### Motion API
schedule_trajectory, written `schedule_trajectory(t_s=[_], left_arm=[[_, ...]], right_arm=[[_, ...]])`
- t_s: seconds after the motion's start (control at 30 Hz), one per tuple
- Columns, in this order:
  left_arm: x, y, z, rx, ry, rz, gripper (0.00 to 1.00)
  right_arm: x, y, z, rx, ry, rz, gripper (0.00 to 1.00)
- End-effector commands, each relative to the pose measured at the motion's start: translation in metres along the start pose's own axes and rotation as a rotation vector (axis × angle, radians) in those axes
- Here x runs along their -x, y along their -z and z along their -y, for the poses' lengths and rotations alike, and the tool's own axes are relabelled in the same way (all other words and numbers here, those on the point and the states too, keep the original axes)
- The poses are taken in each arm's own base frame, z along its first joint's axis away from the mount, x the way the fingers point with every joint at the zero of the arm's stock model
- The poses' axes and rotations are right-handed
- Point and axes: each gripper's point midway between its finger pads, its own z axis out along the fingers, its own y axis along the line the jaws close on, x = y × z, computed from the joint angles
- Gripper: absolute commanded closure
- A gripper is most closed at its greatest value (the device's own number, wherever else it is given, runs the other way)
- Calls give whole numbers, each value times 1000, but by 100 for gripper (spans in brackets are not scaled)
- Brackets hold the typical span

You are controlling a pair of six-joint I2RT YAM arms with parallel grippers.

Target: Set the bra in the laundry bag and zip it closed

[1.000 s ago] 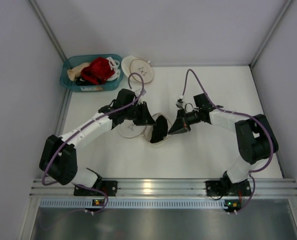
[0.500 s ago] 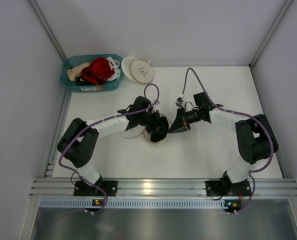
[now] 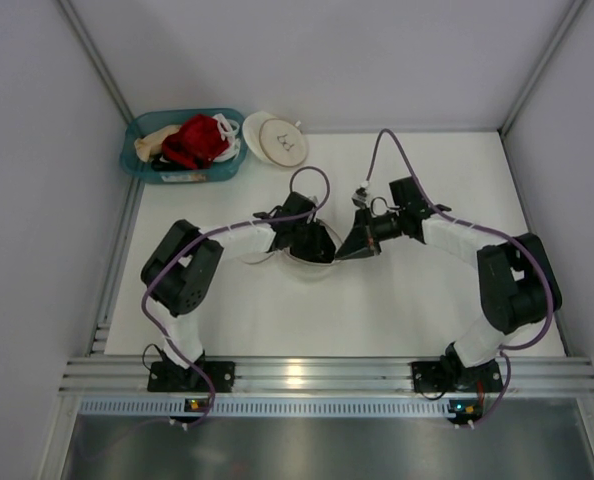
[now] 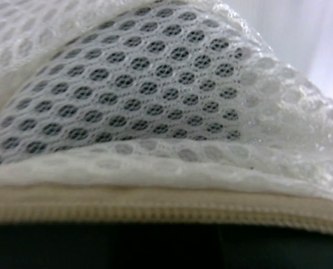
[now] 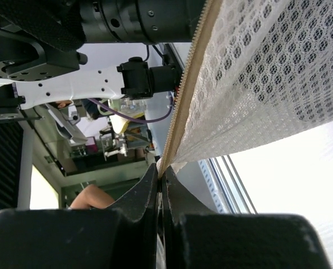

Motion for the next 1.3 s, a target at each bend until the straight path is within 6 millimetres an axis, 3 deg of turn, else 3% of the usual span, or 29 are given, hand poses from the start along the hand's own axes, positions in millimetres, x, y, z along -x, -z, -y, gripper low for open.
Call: schedule_trajectory(t_s=[0.0, 0.03, 0.07, 0.13, 0.17, 0.33, 0.43, 0.47, 0.57, 0.67, 0.77, 0.83, 0.93, 1.07, 1.13, 1.27], left_arm=[[30, 32, 9, 3, -144, 100, 80], [30, 41, 20, -41, -173, 103, 78], [31, 64, 41, -124, -222, 112, 74], [27, 86, 53, -169, -266, 109, 60], [29, 107, 63, -200, -311, 142, 54], [22, 155, 54, -173, -371, 196, 34], [34, 173, 10, -101, -260, 234, 32], [45, 179, -27, -31, -189, 251, 33], [64, 189, -93, 147, -121, 304, 34], [67, 190, -145, 298, -75, 293, 35], [63, 187, -175, 393, -55, 224, 39], [59, 183, -181, 387, -100, 173, 46], [54, 174, -181, 331, -190, 114, 45], [43, 161, -192, 352, -132, 56, 44], [36, 153, -197, 358, -86, 28, 45], [38, 141, -216, 422, -56, 16, 49]], right_arm=[[8, 13, -25, 29, 92, 22, 100], [9, 13, -18, 2, 119, 28, 100], [8, 13, -11, -15, 101, 22, 100], [10, 12, -3, -39, 107, 28, 100], [11, 12, 2, -53, 99, 30, 100], [21, 11, 12, -88, 105, 31, 100], [22, 10, 20, -108, 111, 24, 100], [22, 10, 22, -114, 112, 22, 100], [16, 11, 30, -139, 115, 13, 100], [12, 13, 40, -182, 131, 4, 100], [11, 15, 43, -208, 146, 7, 100], [18, 17, 47, -251, 176, 26, 100], [36, 20, 51, -319, 214, 41, 100], [43, 15, 49, -286, 186, 29, 100], [38, 13, 51, -281, 168, 23, 100], [25, 10, 48, -261, 170, 6, 100]])
